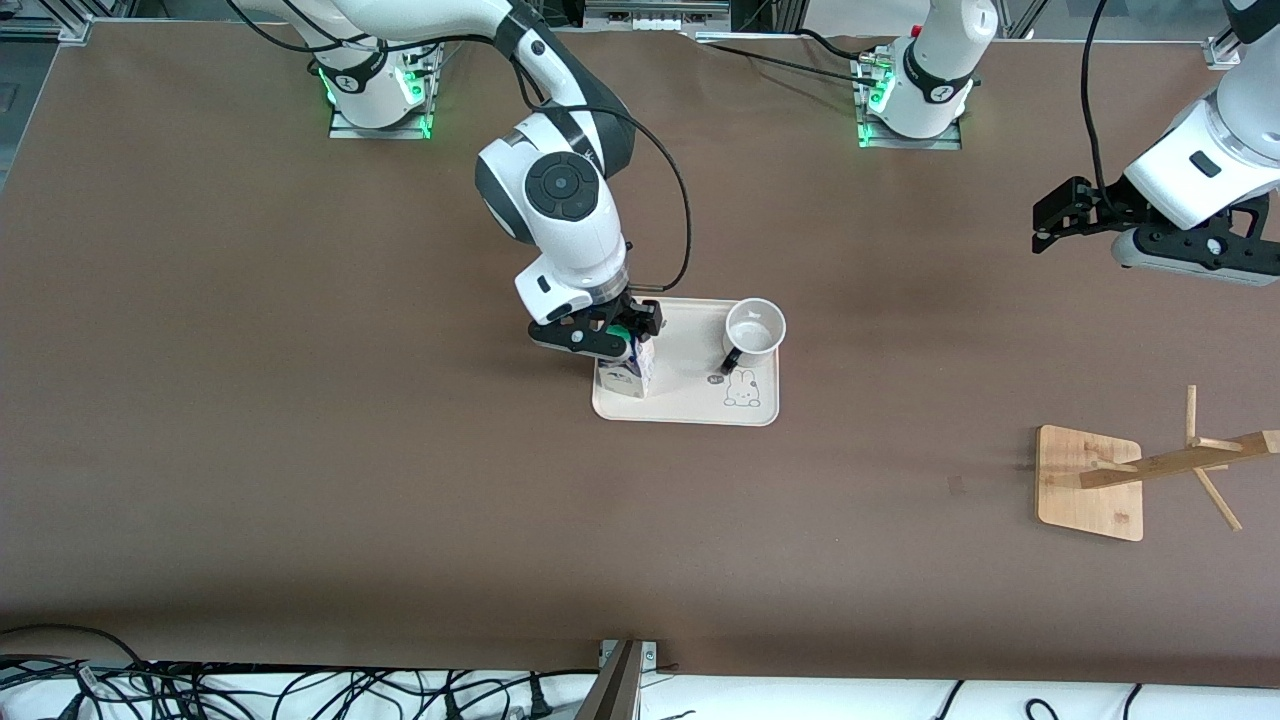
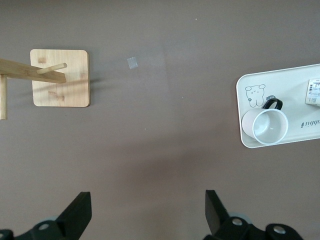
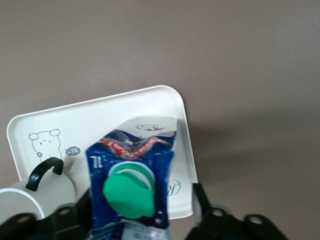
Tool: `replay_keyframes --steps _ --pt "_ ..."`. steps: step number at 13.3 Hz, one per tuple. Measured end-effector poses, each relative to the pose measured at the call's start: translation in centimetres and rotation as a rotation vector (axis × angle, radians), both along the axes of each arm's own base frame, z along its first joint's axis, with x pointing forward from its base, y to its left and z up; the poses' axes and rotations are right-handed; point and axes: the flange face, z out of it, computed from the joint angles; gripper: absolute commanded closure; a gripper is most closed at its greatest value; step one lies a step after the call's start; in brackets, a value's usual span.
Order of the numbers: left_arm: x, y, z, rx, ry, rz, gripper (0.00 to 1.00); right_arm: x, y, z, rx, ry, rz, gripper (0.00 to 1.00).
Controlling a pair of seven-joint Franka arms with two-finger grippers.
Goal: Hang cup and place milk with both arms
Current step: 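Carry the milk carton off the tray with the right gripper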
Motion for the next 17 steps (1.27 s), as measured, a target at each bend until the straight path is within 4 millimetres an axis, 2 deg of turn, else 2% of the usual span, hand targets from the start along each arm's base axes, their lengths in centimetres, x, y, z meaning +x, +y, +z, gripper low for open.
replay_keyframes --steps 2,6,10,12,17 --pt "0.0 -0.1 0.0 0.000 0.000 -0.001 0.00 0.0 0.0 0.0 0.000 -0.001 0.001 0.43" --pt "0.0 -0.1 0.0 0.000 0.000 -0.003 0.00 0.1 -0.1 0.1 0.001 -0.005 0.010 0.44" --pt "0.0 -0.2 0.0 0.000 0.000 -0.003 0.00 1.0 -0.9 1.4 -0.009 -0.016 0.062 0.44" --pt "0.0 -0.2 0.0 0.000 0.000 -0.003 0.00 2.2 -3.0 2.8 -0.027 -0.012 0.095 0.44" --pt "0.0 -0.2 0.0 0.000 0.000 -0.003 0.00 6.5 -11.0 4.8 -0.061 0.016 0.207 0.44"
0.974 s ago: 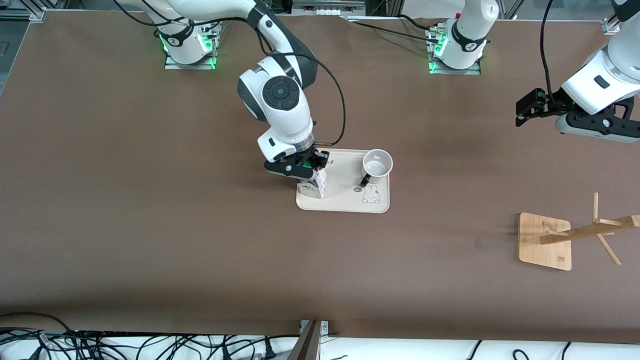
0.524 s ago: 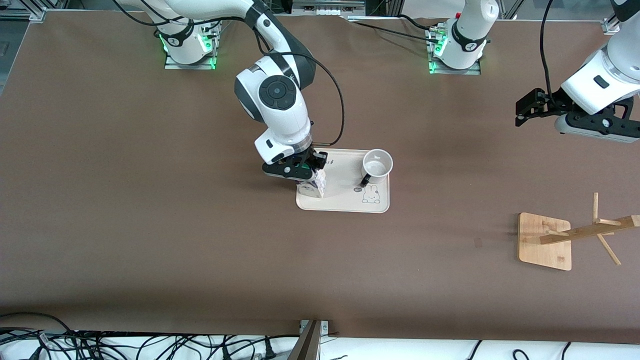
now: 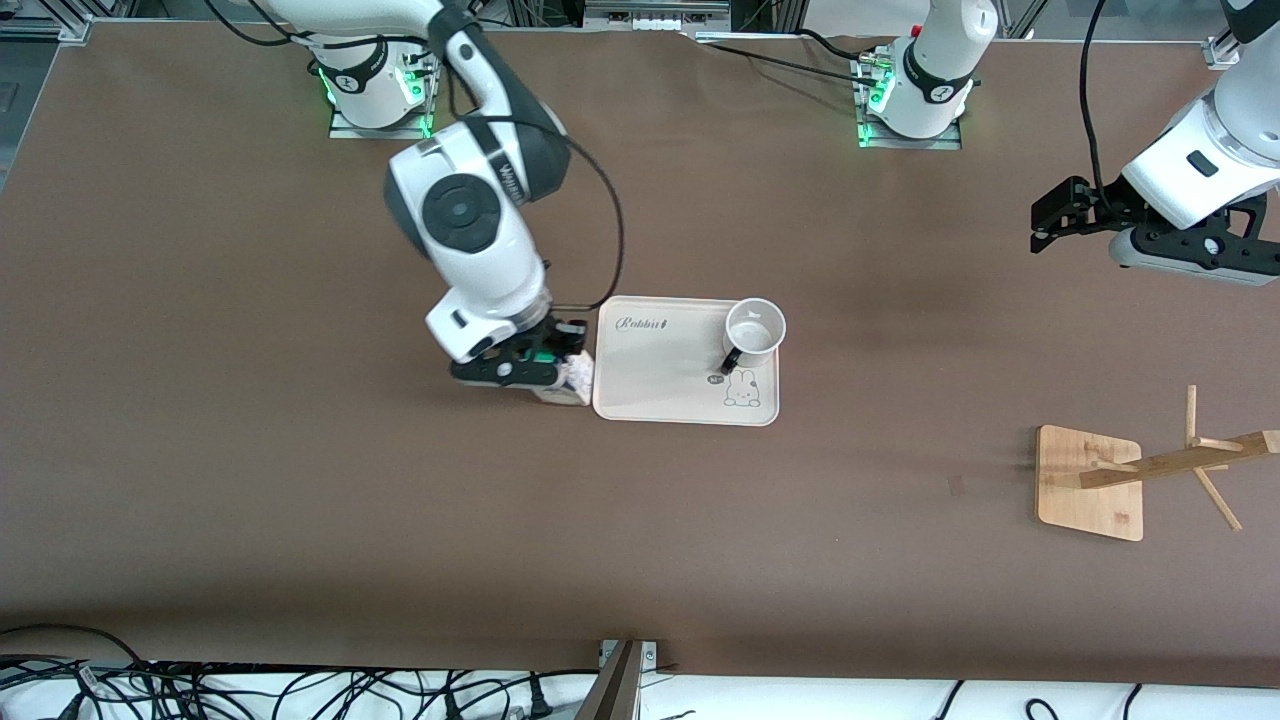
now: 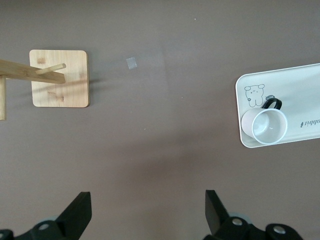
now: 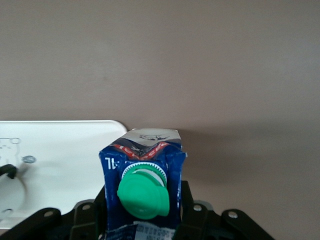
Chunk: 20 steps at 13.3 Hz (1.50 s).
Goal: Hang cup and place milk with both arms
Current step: 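Carry the milk carton off the tray with the right gripper, then lower the carton with the right gripper while the left gripper reaches the mug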
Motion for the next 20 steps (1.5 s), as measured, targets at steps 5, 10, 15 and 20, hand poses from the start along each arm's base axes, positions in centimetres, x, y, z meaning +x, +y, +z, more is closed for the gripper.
replay_keyframes --steps 5,10,15,20 --pt "-0.2 0.0 -0.1 0.001 0.016 -0.001 0.00 4.1 -9.9 1.2 0.009 0.037 0.113 0.44" --pt "-0.4 -0.4 -0.6 -0.021 0.051 -0.003 0.00 6.7 -19.5 0.8 -0.023 0.075 0.152 0.44" --pt "-0.5 -3.8 -3.2 -0.078 0.159 -0.051 0.00 6.8 -24.2 -1.2 -0.058 0.114 0.140 0.44" --pt "1.9 -7.7 -7.0 -0.093 0.175 -0.120 0.00 6.2 -25.3 -4.1 -0.065 0.119 0.143 0.43"
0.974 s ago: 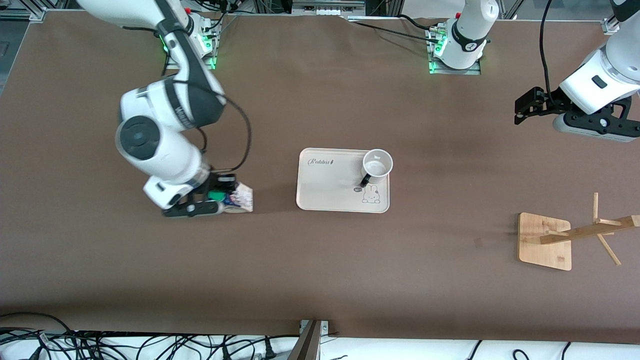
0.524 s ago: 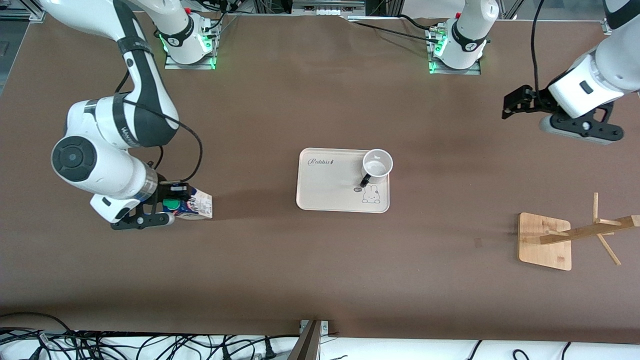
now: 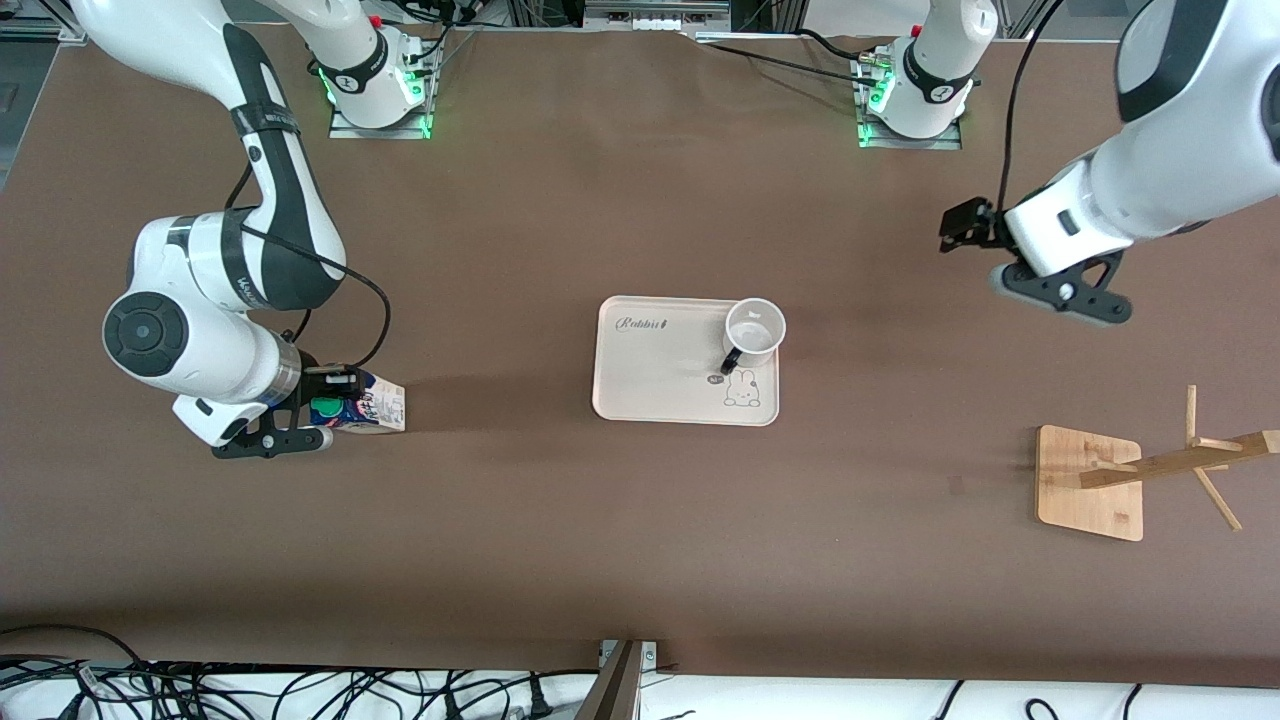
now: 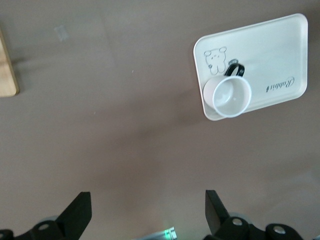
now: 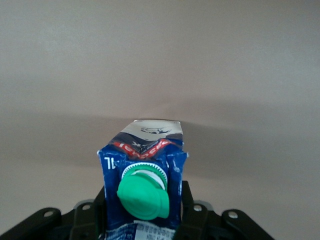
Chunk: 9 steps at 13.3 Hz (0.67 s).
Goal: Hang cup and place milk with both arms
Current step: 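Lower the carton with the right gripper while the left gripper reaches the mug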
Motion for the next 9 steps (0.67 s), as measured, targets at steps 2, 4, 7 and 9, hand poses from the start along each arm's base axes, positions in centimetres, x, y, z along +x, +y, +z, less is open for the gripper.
replay_keyframes --steps 2,4,7,9 --pt "0.7 -4.2 -2.2 -0.027 -0.021 -0.063 0.00 -0.2 -0.1 -0.7 0.000 -0.003 -0.001 0.35" --pt "1.3 -8.9 -4.6 -0.070 -0.058 -0.125 0.00 -0.3 -0.2 -1.2 0.000 -0.005 -0.001 0.12" --pt "1.2 -15.5 -9.9 -0.047 -0.073 -0.156 0.00 -0.3 -0.1 -1.2 0.001 -0.011 -0.001 0.00" --pt "0.2 -19.8 -13.4 0.047 -0.108 -0.182 0.00 -0.2 -0.1 -0.7 0.008 -0.018 -0.003 0.00"
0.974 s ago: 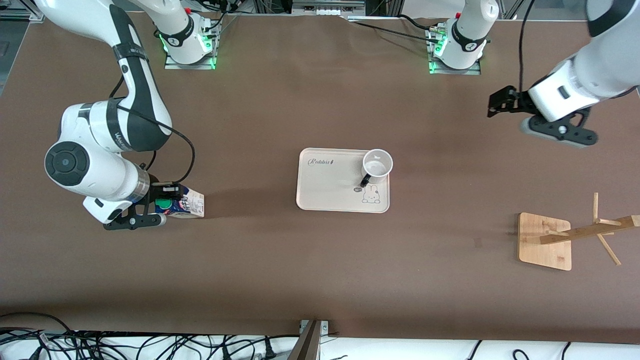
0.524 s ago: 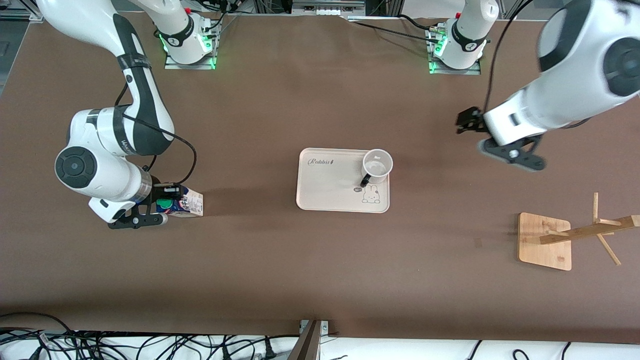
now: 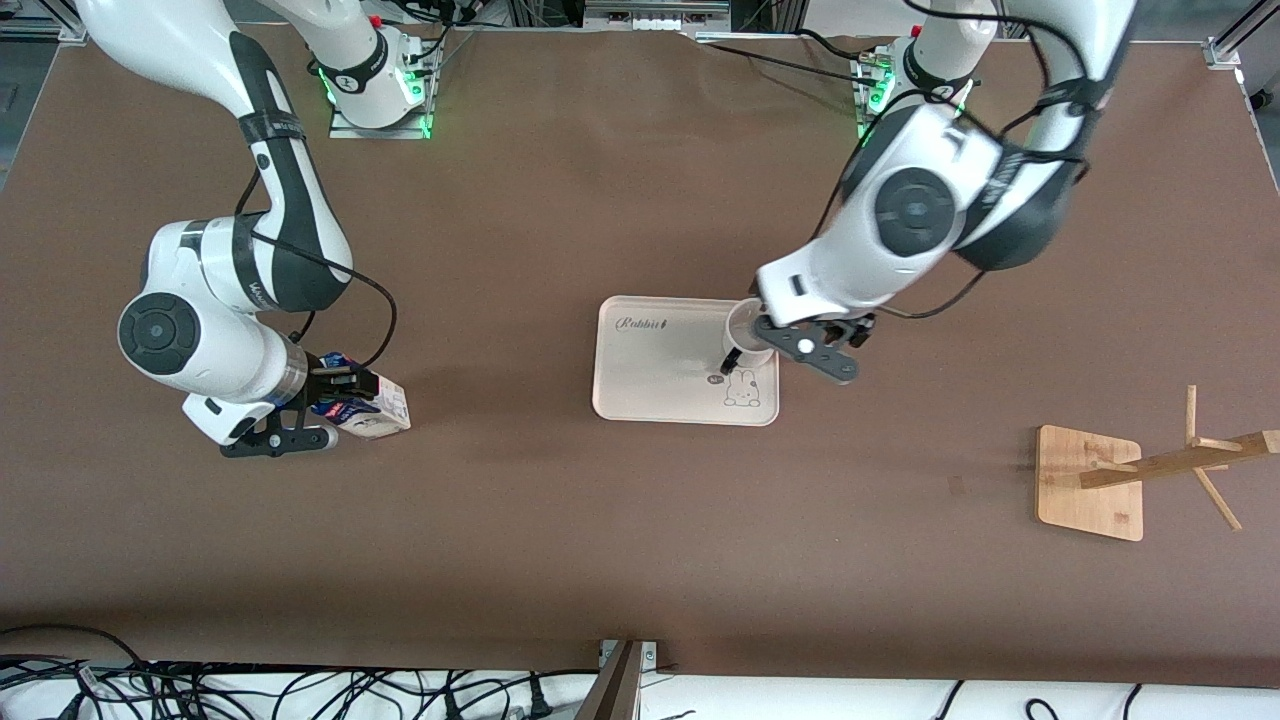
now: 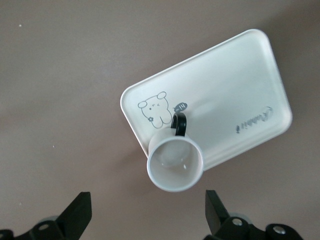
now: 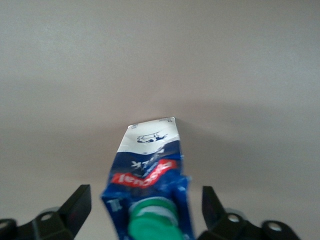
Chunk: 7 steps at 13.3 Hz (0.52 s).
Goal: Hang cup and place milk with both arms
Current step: 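Lower the carton with the right gripper while the left gripper reaches the mug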
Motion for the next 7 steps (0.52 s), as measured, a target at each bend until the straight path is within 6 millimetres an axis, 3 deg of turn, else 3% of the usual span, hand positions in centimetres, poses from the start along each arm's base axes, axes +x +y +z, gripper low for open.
replay_keyframes --steps 2,7 --pt "-1.2 -3.1 -2.9 0.034 -0.004 -0.012 0.00 0.1 0.1 1.2 0.010 -0.019 -0.001 0.00" --pt "-3.1 -7.0 -11.3 0.014 0.036 -0.066 0.00 -0.2 0.1 5.5 0.028 -0.059 0.003 0.00"
